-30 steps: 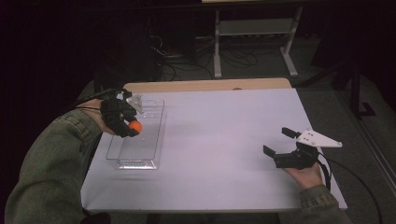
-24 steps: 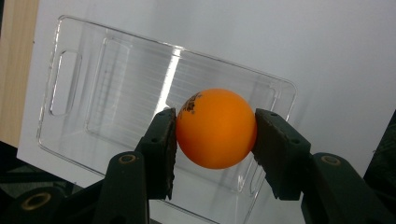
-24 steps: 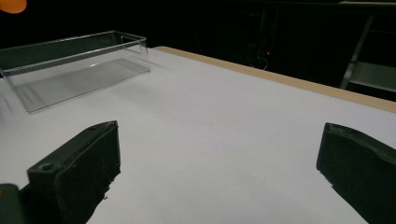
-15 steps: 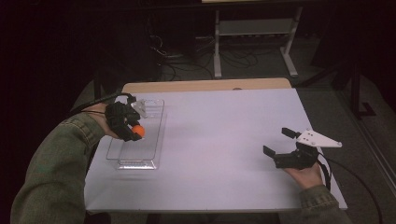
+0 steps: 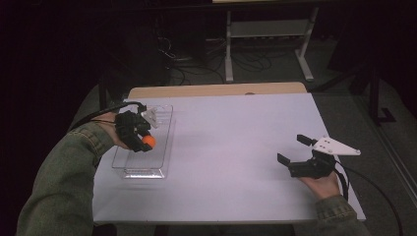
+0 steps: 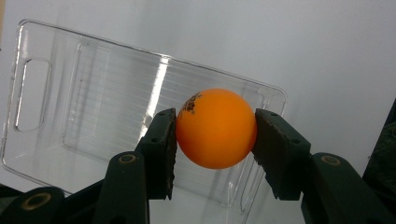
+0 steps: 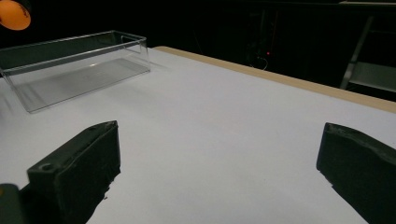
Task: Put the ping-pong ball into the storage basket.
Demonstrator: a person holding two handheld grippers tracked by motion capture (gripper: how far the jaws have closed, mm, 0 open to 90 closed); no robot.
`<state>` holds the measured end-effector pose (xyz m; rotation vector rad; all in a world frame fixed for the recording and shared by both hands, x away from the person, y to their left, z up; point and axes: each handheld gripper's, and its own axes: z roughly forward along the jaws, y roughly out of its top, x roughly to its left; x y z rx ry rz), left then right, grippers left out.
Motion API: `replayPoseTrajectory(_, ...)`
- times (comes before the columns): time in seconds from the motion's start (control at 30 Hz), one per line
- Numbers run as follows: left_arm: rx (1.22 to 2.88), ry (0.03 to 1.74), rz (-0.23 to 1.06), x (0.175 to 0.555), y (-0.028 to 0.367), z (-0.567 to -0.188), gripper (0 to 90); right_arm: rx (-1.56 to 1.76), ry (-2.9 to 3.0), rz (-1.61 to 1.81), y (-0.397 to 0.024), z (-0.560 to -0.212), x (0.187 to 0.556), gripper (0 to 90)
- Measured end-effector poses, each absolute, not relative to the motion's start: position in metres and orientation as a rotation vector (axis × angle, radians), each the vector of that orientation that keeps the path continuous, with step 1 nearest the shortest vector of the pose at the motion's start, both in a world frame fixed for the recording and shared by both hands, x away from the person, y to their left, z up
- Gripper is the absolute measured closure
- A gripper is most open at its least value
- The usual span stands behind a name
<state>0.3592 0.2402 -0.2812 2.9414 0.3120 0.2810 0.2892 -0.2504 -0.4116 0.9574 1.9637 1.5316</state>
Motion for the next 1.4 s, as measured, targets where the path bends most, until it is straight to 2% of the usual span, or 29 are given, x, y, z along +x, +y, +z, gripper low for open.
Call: replayPoseTrajectory(1.4,2.94,0.307,0.167,0.359,0.235,-0.318,50.7,0.956,1.969,1.529,-0.25,-0.412,0.288,0.0)
